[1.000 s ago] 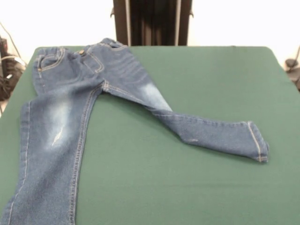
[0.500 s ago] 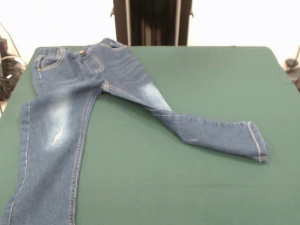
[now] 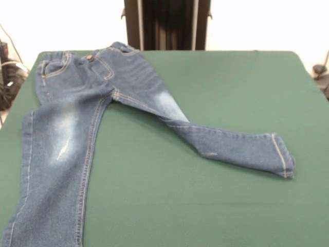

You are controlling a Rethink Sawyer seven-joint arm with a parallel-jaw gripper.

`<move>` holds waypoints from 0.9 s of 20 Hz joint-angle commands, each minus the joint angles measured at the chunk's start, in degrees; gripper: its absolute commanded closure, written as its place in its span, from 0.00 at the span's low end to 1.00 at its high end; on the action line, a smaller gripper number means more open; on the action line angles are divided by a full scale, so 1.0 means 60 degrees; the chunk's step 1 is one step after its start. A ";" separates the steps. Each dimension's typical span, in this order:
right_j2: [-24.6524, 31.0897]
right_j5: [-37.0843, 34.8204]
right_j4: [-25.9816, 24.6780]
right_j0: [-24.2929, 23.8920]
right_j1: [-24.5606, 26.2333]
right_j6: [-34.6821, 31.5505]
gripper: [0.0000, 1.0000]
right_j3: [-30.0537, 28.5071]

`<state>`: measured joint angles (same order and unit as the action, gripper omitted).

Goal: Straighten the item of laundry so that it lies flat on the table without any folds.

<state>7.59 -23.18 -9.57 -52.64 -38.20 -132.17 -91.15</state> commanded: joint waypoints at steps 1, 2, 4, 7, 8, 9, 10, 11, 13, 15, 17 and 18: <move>0.1629 -0.0322 -0.0455 0.0956 0.0328 0.0858 0.00 -0.0966; 0.1726 -0.0303 -0.0413 0.0918 0.0357 0.0821 0.00 -0.0999; 0.1785 -0.0336 -0.0372 0.0939 0.0403 0.0762 0.00 -0.0964; 0.1777 -0.0454 -0.0315 0.1077 0.0419 0.0587 0.00 -0.0870; 0.1725 -0.0437 -0.0307 0.1142 0.0414 0.0486 0.00 -0.0856; 0.1748 -0.0413 -0.0285 0.1133 0.0411 0.0453 0.00 -0.0881; 0.1728 -0.0374 -0.0291 0.1161 0.0415 0.0401 0.00 -0.0882; 0.1724 -0.0353 -0.0289 0.1172 0.0426 0.0372 0.00 -0.0873; 0.1740 -0.0308 -0.0246 0.1186 0.0459 0.0291 0.00 -0.0876; 0.1665 -0.0259 -0.0212 0.1274 0.0477 0.0139 0.00 -0.0861; 0.1448 -0.0180 -0.0161 0.1488 0.0477 -0.0193 0.00 -0.0855; 0.1401 -0.0149 -0.0136 0.1543 0.0489 -0.0290 0.00 -0.0857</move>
<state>11.95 -23.18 -10.58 -48.24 -38.16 -132.17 -91.24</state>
